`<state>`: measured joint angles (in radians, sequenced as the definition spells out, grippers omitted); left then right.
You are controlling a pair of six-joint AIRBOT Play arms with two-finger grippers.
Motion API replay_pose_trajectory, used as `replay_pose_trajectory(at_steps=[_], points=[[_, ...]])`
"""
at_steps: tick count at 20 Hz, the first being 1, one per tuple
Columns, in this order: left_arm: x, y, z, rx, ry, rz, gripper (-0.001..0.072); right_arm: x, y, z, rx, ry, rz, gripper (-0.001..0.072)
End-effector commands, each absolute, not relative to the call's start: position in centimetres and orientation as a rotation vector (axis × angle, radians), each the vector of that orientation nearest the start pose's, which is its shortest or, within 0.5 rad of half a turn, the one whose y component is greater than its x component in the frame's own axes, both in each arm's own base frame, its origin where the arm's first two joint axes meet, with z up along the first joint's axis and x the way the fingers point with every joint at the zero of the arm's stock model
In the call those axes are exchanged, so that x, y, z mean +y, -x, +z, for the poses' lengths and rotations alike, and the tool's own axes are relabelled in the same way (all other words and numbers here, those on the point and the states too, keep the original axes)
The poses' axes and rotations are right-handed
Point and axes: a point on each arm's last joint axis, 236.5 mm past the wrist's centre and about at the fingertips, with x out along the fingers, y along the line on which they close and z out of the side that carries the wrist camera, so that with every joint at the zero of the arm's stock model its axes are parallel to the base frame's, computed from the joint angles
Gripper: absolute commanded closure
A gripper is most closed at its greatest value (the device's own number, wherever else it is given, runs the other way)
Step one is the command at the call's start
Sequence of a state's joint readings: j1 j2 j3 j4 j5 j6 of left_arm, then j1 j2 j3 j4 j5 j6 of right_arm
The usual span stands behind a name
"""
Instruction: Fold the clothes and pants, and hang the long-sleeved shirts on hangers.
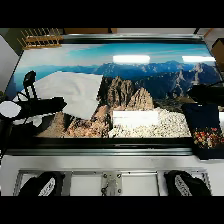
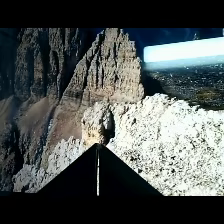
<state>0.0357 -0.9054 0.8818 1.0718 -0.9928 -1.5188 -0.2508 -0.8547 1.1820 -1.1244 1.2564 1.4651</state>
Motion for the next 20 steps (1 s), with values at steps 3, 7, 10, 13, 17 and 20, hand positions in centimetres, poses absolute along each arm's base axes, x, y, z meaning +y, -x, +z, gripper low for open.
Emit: replay_pose_trajectory(at_steps=[3,7,10,13,17,20], points=[[-8.2,-34.5,7.3,0.984,0.431,-0.234,0.0702,1.4,-33.6,17.8,0.859,-0.338,0.144,0.0696],[-8.3,-34.5,7.3,0.986,0.432,-0.234,0.0703,1.5,-33.6,17.8,0.858,-0.338,0.144,0.0697],[-7.7,-35.2,7.6,0.95,0.424,-0.217,0.0701,1.4,-33.6,17.8,0.858,-0.338,0.144,0.0696],[-3.9,-38.0,8.8,0.825,0.329,-0.131,0.0011,1.4,-33.6,17.7,0.86,-0.338,0.143,0.0697],[2.6,-40.5,4.4,0.936,0.104,0.016,0.0011,1.4,-33.7,17.7,0.862,-0.339,0.144,0.0696],[4.1,-42.5,-0.8,1.069,-0.056,0.028,0.0011,1.4,-33.6,17.7,0.862,-0.339,0.144,0.0696]])
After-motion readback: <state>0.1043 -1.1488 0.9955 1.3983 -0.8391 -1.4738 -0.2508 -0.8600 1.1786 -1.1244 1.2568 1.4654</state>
